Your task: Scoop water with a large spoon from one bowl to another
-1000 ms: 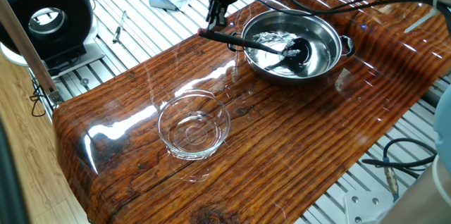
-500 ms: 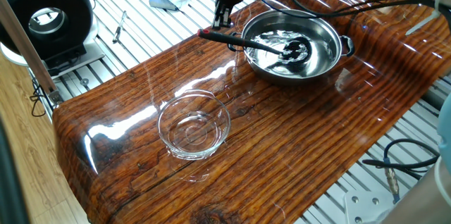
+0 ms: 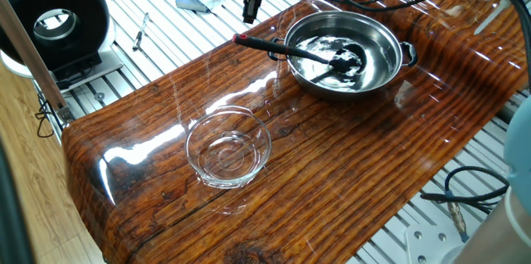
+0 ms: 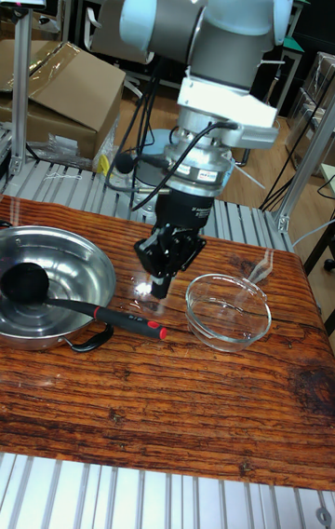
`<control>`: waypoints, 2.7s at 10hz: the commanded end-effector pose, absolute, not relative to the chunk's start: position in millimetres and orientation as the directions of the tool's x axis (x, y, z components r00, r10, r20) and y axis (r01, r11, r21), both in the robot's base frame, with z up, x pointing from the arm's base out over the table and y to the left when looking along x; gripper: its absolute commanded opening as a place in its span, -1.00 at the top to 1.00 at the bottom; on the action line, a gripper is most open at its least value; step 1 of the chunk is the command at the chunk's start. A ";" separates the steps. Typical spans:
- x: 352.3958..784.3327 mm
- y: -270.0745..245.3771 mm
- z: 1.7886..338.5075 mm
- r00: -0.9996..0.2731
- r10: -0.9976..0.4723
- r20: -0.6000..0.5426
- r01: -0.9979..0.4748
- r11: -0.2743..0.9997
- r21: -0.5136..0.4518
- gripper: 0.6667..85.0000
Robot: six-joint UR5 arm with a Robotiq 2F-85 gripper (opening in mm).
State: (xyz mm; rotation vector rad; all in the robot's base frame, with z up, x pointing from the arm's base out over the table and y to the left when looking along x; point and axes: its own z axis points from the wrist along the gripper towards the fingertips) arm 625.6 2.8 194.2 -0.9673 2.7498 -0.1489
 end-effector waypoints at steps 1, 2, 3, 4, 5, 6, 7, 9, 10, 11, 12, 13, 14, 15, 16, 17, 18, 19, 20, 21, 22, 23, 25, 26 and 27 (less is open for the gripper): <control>626.3 6.3 203.0 -0.826 -0.534 -0.181 -0.513 0.845 -0.151 0.99; 622.8 3.9 202.2 -0.828 -0.537 -0.165 -0.516 0.843 -0.152 0.99; 618.1 10.8 201.0 -0.823 -0.544 -0.162 -0.531 0.839 -0.122 0.99; 614.1 6.4 200.3 -0.792 -0.596 -0.132 -0.581 0.803 -0.136 0.94; 612.1 15.8 199.8 -0.758 -0.636 -0.141 -0.627 0.771 -0.110 0.59; 606.0 14.4 198.8 -0.699 -0.706 -0.110 -0.698 0.708 -0.110 0.15; 610.3 -10.0 194.4 -0.651 -0.754 -0.086 -0.743 0.656 -0.129 -0.04; 606.6 -20.9 175.7 -0.616 -0.778 -0.124 -0.770 0.628 -0.117 -0.09; 608.2 -20.9 163.9 -0.600 -0.785 -0.155 -0.782 0.617 -0.095 -0.15; 613.5 -20.1 157.5 -0.578 -0.797 -0.176 -0.795 0.599 -0.098 -0.26; 615.3 -20.8 155.2 -0.566 -0.804 -0.180 -0.802 0.588 -0.106 -0.27; 616.8 -18.7 152.6 -0.556 -0.808 -0.195 -0.808 0.580 -0.102 -0.29; 618.4 -19.7 149.7 -0.543 -0.816 -0.198 -0.816 0.569 -0.107 -0.29; 620.1 -21.1 145.7 -0.532 -0.822 -0.204 -0.821 0.560 -0.112 -0.30; 622.8 -22.3 141.5 -0.525 -0.824 -0.213 -0.823 0.555 -0.119 -0.30; 624.7 -23.1 135.9 -0.519 -0.825 -0.223 -0.825 0.552 -0.120 -0.30; 626.5 -24.2 132.1 -0.513 -0.827 -0.228 -0.827 0.548 -0.125 -0.30; 628.5 -26.1 128.6 -0.507 -0.831 -0.231 -0.829 0.543 -0.135 -0.30; 629.7 -25.8 124.3 -0.501 -0.832 -0.237 -0.831 0.539 -0.136 -0.30; 631.1 -24.4 119.2 -0.498 -0.832 -0.246 -0.831 0.539 -0.138 -0.31; 631.9 -24.0 114.9 -0.497 -0.831 -0.249 -0.830 0.539 -0.145 -0.31; 633.4 -23.1 110.7 -0.493 -0.831 -0.256 -0.829 0.538 -0.150 -0.31; 635.6 -21.5 106.8 -0.484 -0.835 -0.262 -0.833 0.531 -0.154 -0.30; 637.6 -19.7 106.2 -0.478 -0.836 -0.271 -0.835 0.528 -0.157 -0.29; 639.3 -18.7 104.6 -0.469 -0.839 -0.274 -0.838 0.521 -0.160 -0.26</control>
